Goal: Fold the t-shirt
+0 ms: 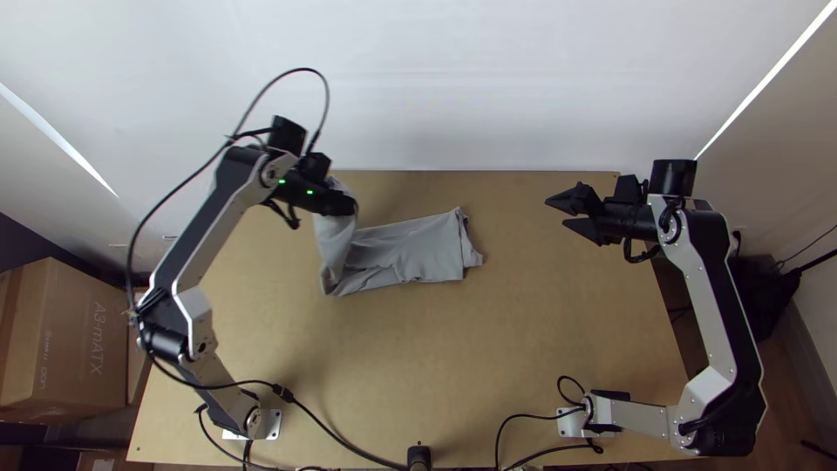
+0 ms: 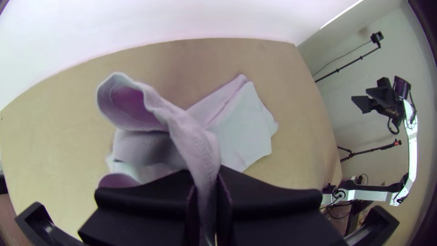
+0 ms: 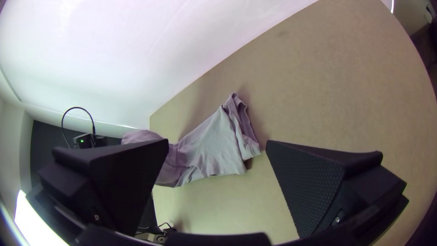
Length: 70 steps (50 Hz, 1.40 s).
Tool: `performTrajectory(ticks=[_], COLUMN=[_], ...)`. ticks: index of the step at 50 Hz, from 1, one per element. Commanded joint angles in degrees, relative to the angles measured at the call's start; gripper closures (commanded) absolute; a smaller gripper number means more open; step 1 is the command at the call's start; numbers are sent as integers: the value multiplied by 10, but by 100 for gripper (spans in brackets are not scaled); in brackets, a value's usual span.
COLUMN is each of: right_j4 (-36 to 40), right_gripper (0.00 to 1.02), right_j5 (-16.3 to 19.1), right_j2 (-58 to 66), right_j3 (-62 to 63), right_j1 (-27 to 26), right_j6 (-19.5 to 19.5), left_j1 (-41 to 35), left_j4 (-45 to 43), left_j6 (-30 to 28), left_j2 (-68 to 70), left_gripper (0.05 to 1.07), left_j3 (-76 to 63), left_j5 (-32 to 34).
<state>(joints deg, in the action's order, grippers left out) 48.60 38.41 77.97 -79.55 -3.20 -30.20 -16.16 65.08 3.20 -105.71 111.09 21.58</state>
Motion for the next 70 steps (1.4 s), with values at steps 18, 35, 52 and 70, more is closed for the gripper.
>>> performTrajectory(ticks=[18,35,52,70], right_j4=[-3,-10,-57,-112], right_gripper=[4,4,4,4], right_j5=[-12,-36,-77,-186], right_j2=[-39,-64,-77,57], right_j3=[49,106,188,86], right_j1=[-10,-13,44,245], right_j6=[-3,0,-6,29], left_j1=[-110,-182,-208,-84], left_j4=[-10,-121,-250,-223], left_j6=[102,129,152,118], left_j2=[-174,-233,-226,-80], left_gripper=[105,105,10,10], left_j3=[167,198,194,162], left_j5=[-24,-57,-59,-81])
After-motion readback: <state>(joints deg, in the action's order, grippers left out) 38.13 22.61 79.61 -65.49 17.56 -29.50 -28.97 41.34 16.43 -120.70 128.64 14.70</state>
